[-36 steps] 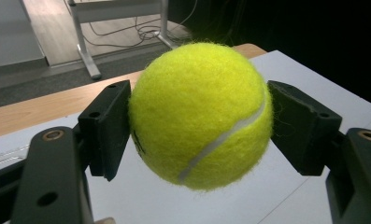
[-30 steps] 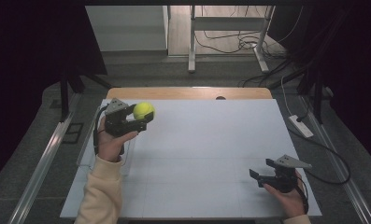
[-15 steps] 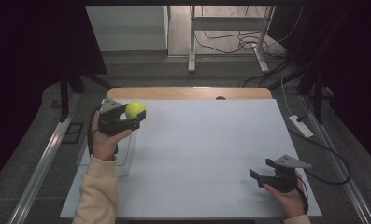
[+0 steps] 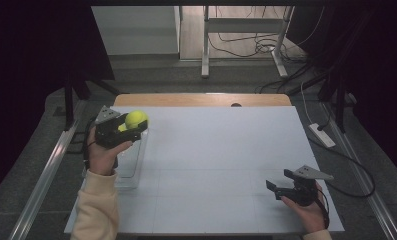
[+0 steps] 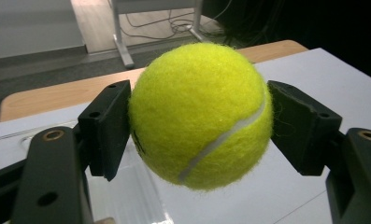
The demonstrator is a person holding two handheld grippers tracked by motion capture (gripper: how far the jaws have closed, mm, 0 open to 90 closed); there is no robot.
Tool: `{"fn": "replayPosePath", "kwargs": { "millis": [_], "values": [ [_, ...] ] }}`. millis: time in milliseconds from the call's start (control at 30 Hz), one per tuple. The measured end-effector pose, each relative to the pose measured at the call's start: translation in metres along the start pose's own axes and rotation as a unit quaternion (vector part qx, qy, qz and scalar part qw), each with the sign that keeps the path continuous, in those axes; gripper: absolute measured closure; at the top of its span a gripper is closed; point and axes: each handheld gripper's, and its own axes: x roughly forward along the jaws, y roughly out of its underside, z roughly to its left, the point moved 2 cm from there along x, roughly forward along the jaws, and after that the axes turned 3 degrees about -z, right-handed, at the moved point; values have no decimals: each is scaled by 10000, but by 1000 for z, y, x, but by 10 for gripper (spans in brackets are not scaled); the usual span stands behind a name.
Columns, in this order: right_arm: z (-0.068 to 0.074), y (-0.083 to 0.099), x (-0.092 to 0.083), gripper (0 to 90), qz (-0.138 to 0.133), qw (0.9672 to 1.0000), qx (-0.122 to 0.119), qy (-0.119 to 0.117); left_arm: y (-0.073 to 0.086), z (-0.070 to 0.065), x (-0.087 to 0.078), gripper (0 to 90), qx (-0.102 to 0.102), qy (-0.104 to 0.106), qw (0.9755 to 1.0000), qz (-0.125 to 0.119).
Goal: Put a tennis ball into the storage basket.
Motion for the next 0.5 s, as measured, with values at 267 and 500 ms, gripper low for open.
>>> {"fn": "replayPosePath", "kwargs": {
  "millis": [267, 500],
  "values": [
    [-1, -1, 1, 137, -13, 10000, 17, 27, 9, 15, -6, 273, -45, -197, 9997, 112],
    [0, -1, 0, 136, -31, 10000, 45, 40, 14, 24, -13, 273, -72, -323, 9994, 113]
  ]
}}
